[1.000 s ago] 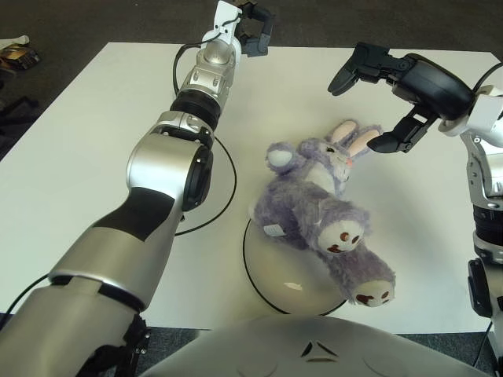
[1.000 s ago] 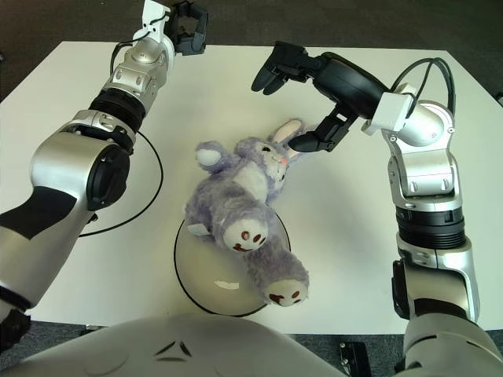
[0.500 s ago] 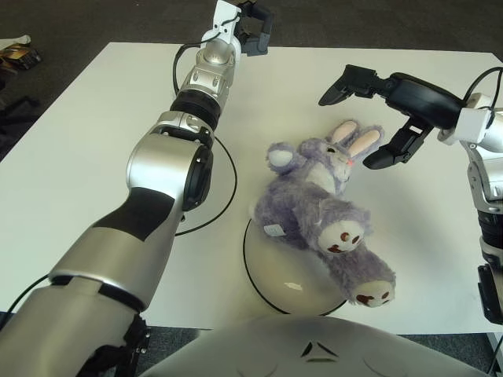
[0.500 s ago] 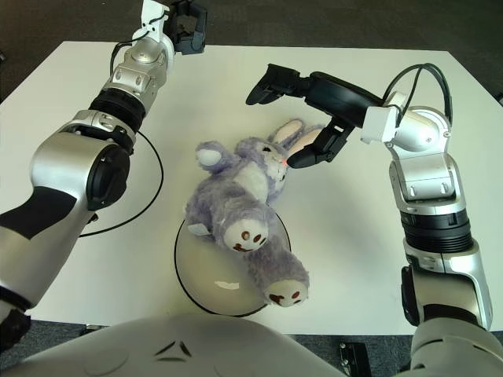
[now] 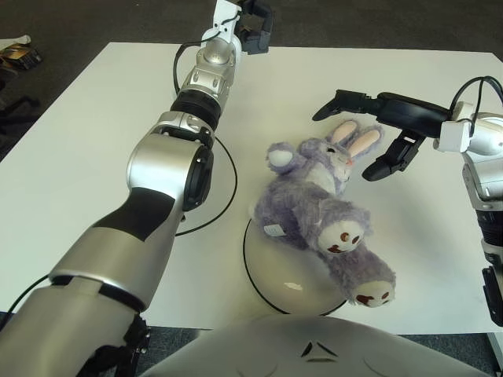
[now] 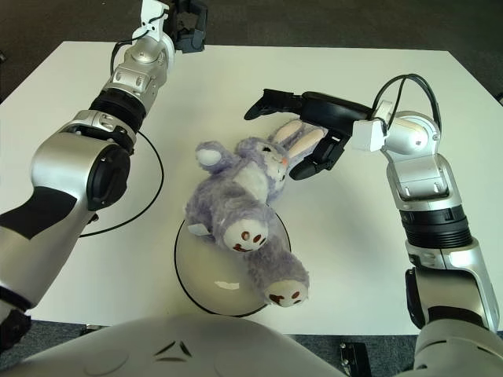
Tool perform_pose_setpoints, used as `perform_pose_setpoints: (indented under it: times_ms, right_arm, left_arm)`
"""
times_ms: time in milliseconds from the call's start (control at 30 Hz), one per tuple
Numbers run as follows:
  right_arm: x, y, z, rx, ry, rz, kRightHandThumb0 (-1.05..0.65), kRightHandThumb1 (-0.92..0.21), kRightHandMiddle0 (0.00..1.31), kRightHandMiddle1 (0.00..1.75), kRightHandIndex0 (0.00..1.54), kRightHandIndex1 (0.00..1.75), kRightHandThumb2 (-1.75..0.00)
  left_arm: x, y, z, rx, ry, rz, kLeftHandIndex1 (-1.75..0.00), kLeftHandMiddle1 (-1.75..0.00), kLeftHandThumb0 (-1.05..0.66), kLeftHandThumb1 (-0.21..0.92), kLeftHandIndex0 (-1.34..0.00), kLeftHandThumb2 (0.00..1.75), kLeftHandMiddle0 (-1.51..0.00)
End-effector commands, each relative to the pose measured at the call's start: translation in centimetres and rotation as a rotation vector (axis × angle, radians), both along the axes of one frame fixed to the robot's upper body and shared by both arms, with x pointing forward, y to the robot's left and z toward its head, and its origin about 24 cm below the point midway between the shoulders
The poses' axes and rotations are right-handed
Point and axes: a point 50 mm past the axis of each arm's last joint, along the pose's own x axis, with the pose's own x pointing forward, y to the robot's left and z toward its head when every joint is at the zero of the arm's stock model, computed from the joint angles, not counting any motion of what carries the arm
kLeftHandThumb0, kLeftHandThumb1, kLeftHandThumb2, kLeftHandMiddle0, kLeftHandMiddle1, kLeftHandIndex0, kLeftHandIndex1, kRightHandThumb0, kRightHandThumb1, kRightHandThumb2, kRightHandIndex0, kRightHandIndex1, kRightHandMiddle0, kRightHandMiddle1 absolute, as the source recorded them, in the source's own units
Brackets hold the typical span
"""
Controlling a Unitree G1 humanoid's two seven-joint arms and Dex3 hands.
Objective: Put the doll into the plate.
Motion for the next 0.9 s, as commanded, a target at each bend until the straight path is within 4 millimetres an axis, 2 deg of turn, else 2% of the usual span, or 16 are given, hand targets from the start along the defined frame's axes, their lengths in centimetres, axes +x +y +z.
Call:
perform_pose_setpoints:
  times_ms: [0, 267, 567, 700, 867]
  right_arm:
    - [0.0, -0.1, 0.0, -0.017, -0.004, 0.020, -0.75, -0.50, 0.00, 0.59, 0.14, 0.20, -0.70]
    - [-0.1, 0.2, -0.5, -0.020, -0.004, 0.055, -0.75, -0.51, 0.00, 0.51, 0.13, 0.14, -0.68]
    - [-0.3, 0.7, -0.6, -0.041, -0.017, 0.094, -0.77, -0.50, 0.00, 0.52, 0.14, 0.11, -0.68]
    - [-0.4, 0.7, -0.6, -0.062, -0.014, 0.103, -0.77, -0.49, 0.00, 0.51, 0.14, 0.10, -0.67]
    - [-0.5, 1.1, -0.7, -0.118, 0.001, 0.112, -0.75, -0.44, 0.00, 0.52, 0.13, 0.07, -0.70]
  left_arm:
    - [0.0, -0.3, 1.2, -0.018, -0.036, -0.011, -1.74, -1.73, -0.01, 0.47, -0.39, 1.13, -0.38]
    - [-0.1, -0.4, 1.5, -0.030, -0.042, 0.006, -1.71, -1.71, 0.00, 0.49, -0.39, 1.10, -0.39]
    - [-0.1, -0.4, 1.7, -0.049, -0.050, 0.014, -1.73, -1.65, 0.00, 0.47, -0.52, 1.11, -0.32]
    - [-0.1, -0.4, 1.7, -0.052, -0.051, 0.015, -1.71, -1.69, 0.00, 0.46, -0.45, 1.12, -0.40]
    - [-0.1, -0.4, 1.7, -0.056, -0.054, 0.013, -1.70, -1.70, 0.00, 0.47, -0.42, 1.11, -0.40]
